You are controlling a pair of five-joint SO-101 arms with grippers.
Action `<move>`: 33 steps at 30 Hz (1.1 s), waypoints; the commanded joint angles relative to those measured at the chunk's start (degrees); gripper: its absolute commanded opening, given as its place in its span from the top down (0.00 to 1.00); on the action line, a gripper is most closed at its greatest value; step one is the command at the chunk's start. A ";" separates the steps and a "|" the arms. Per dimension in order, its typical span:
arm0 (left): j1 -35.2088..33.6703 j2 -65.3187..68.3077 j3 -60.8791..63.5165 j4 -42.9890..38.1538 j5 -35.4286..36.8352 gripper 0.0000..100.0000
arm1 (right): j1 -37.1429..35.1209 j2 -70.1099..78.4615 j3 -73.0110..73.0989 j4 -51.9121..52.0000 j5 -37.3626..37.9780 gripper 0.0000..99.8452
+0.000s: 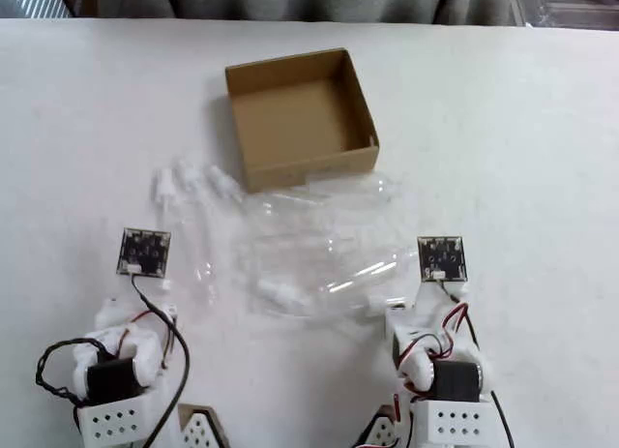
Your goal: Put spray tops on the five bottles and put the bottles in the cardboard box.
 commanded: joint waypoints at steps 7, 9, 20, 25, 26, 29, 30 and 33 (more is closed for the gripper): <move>-0.13 -0.66 -0.18 0.44 -0.53 0.98 | -0.48 -0.84 0.53 0.31 0.00 0.95; -0.13 -0.66 -0.18 0.44 -0.53 0.98 | -0.48 -0.84 0.53 0.31 0.00 0.95; -0.13 -0.66 -0.18 0.44 -0.53 0.98 | -0.75 -0.84 0.53 0.31 0.00 0.95; -0.13 -0.66 -0.18 0.44 -0.44 0.98 | -0.84 -0.84 0.53 0.31 0.09 0.95; -0.13 -0.66 -0.18 0.44 -0.44 0.98 | -0.84 -0.84 0.53 0.31 0.09 0.95; -0.31 -0.75 -0.62 0.18 -0.44 0.98 | -0.84 -0.84 0.53 0.31 0.09 0.95; -0.31 -0.75 -0.70 0.09 -0.44 0.98 | -0.84 -0.84 0.53 0.31 0.09 0.95; -0.48 -0.75 -3.25 -3.43 -0.44 0.98 | -0.66 -0.84 0.53 0.31 0.09 0.95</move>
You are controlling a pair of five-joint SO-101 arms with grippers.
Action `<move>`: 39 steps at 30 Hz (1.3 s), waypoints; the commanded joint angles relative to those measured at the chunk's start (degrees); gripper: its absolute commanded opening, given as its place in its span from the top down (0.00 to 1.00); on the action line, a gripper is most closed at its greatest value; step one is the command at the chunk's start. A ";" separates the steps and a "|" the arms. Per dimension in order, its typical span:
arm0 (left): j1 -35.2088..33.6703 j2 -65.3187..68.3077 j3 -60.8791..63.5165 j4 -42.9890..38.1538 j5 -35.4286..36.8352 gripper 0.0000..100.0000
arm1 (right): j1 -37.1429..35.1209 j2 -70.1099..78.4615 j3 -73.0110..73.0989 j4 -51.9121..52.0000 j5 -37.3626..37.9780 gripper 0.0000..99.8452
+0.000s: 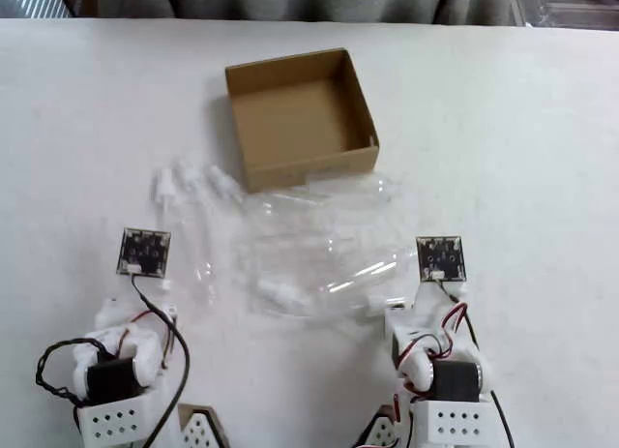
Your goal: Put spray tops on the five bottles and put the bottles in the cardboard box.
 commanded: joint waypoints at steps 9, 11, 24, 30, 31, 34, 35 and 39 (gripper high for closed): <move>0.31 -0.75 -7.56 -4.57 -0.62 0.98 | -0.04 -0.75 0.18 -0.04 0.09 0.95; 1.45 -0.75 -6.68 -6.77 -0.44 0.98 | 0.04 -0.75 0.18 -0.92 0.09 0.95; -0.13 -0.75 -0.97 -11.08 -0.88 0.98 | 8.75 -0.75 0.09 -5.49 8.62 0.95; -0.13 -0.75 -0.97 -11.08 -0.97 0.98 | 13.76 -0.75 0.44 -10.07 14.59 0.95; -0.13 -0.75 -0.97 -11.08 -0.97 0.98 | 13.76 -0.75 0.44 -10.51 13.27 0.95; -0.13 -0.75 -0.97 -11.08 -0.97 0.98 | 13.76 -0.75 0.44 -11.91 11.87 0.95; -0.13 -0.75 -0.97 -11.08 -0.97 0.98 | 13.76 -0.66 0.44 -12.00 12.48 0.95; -0.13 -0.75 -0.97 -10.99 -0.97 0.98 | 13.76 -0.75 0.18 -12.35 15.82 0.95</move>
